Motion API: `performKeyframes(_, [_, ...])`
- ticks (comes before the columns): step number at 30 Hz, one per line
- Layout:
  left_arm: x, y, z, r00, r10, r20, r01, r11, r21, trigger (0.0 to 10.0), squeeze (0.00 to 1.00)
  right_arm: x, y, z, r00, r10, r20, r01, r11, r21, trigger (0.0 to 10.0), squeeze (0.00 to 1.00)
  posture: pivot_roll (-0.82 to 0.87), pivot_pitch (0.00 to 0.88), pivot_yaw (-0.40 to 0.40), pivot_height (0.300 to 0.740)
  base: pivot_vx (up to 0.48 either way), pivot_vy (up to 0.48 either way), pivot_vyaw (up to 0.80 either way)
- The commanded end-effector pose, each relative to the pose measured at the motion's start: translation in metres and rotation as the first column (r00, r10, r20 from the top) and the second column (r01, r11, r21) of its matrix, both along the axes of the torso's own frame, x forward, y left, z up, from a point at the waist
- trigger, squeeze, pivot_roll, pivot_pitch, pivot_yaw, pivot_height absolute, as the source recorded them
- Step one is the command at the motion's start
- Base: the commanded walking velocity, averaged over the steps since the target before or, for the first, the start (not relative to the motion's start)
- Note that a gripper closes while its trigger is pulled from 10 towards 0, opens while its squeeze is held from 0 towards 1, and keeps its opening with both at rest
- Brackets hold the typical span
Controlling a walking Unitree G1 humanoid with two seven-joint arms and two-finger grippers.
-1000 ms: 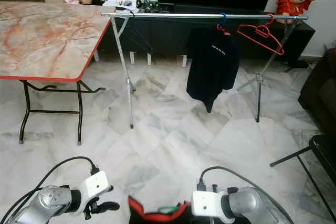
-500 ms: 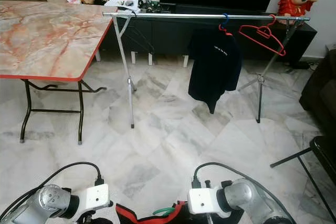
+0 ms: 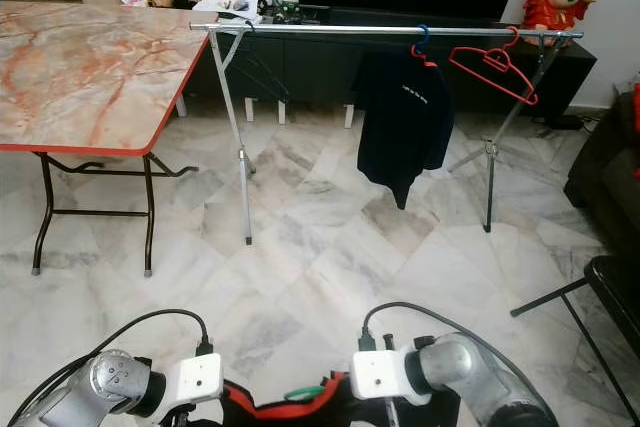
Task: Hang hanger
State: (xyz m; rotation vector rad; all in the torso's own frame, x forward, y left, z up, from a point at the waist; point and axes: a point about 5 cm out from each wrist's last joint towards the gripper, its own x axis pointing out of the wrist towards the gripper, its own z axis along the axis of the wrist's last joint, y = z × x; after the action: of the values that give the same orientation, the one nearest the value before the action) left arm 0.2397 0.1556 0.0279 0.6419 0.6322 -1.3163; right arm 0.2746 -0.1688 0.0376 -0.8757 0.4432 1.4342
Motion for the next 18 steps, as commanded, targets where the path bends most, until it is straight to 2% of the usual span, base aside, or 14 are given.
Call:
performKeyframes(1, [0.001, -0.007, 0.004, 1.000, -0.011, 0.021, 0.011, 0.999, -0.030, 10.0, 0.00, 0.004, 0.005, 0.004, 0.999, 0.022, 0.028, -0.023, 1.000, 0.011, 10.0, 0.00, 0.08, 0.055, -0.072, 0.740, 0.000, 0.000, 0.00])
performKeyframes(5, [0.007, -0.014, 0.007, 0.999, 0.018, 0.033, -0.016, 0.998, -0.061, 10.0, 0.00, 0.001, 0.012, 0.001, 0.999, 0.051, 0.017, -0.052, 0.999, 0.018, 10.0, 0.00, 0.08, 0.054, -0.076, 0.740, 0.000, 0.000, 0.00])
performKeyframes(13, [0.011, -0.020, 0.010, 0.999, 0.015, 0.051, -0.011, 0.997, -0.071, 10.0, 0.00, -0.002, 0.015, -0.003, 0.997, 0.075, 0.009, -0.075, 0.997, 0.012, 10.0, 0.00, 0.08, 0.052, -0.078, 0.740, 0.000, 0.000, 0.00])
performKeyframes(18, [0.007, -0.020, 0.012, 1.000, -0.014, 0.007, 0.015, 0.996, -0.084, 10.0, 0.00, -0.001, 0.015, -0.003, 0.997, 0.072, 0.008, -0.072, 0.997, 0.013, 10.0, 0.00, 0.08, 0.054, -0.077, 0.740, 0.000, 0.000, 0.00])
